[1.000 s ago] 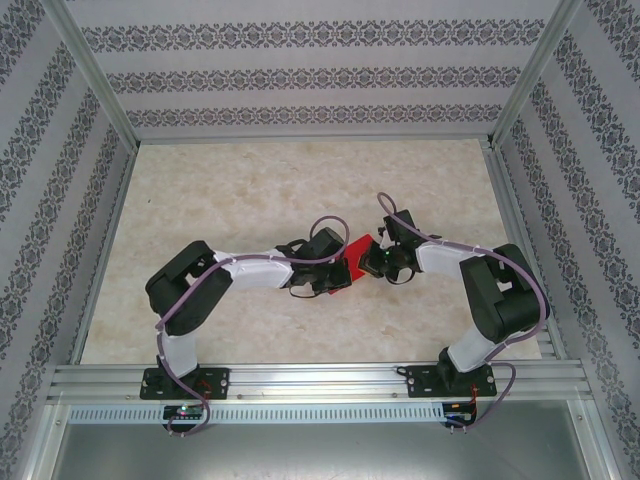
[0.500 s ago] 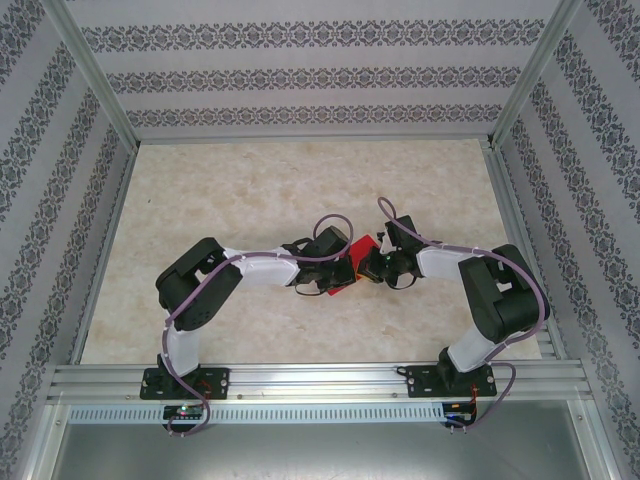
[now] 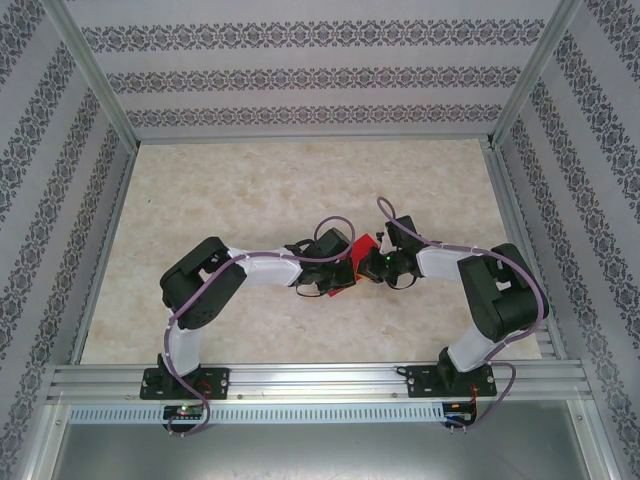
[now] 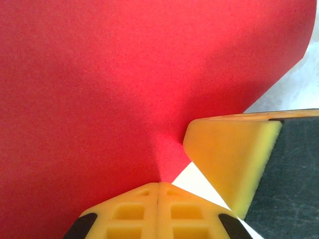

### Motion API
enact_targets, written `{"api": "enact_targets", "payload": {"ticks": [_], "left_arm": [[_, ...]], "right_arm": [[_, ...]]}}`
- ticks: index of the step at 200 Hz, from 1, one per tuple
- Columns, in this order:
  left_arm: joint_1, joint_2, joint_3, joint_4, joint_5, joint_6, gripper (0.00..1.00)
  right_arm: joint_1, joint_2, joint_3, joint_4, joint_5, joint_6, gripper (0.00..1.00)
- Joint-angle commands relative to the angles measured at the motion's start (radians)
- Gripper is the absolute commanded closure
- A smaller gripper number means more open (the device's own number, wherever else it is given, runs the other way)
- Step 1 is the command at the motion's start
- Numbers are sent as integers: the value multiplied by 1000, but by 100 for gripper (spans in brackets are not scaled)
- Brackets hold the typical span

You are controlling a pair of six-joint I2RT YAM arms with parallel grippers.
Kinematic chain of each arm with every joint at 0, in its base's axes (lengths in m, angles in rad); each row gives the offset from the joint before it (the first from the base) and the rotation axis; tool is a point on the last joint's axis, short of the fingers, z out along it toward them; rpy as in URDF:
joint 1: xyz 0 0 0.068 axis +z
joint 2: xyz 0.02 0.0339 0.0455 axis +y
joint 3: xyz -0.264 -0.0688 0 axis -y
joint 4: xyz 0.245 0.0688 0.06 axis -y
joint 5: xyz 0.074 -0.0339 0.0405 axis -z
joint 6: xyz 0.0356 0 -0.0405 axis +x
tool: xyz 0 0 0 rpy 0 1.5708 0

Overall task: Fold a paper plane with a square sheet of paper (pick it up from the middle)
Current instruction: First fold in half a square sheet of paper at the center of the table.

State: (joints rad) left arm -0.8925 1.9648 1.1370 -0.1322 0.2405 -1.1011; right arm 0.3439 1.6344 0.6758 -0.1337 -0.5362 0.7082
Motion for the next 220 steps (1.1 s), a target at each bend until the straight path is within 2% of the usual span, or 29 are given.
{"api": "enact_targets", "payload": {"ticks": [1,32,84,138,220], "left_arm": [[-16,11,13,-79,-32,8,100],[-17,14,15,-96,-38,3,100],[-17,19,17,-119,-42,-9,100],[-17,20,9,-180,-49,-35,100],[-17,17,-55,-190,-22,-89,100]], "right_arm": [[-12,-21,-14,28,-42,-5,100],[-13,-66,-18,13,-46,1,100],[-12,21,-5,12,-33,-18,100],[-25,66,25,-19,37,-37,100],[-143,106,80,-21,58,-72,100]]}}
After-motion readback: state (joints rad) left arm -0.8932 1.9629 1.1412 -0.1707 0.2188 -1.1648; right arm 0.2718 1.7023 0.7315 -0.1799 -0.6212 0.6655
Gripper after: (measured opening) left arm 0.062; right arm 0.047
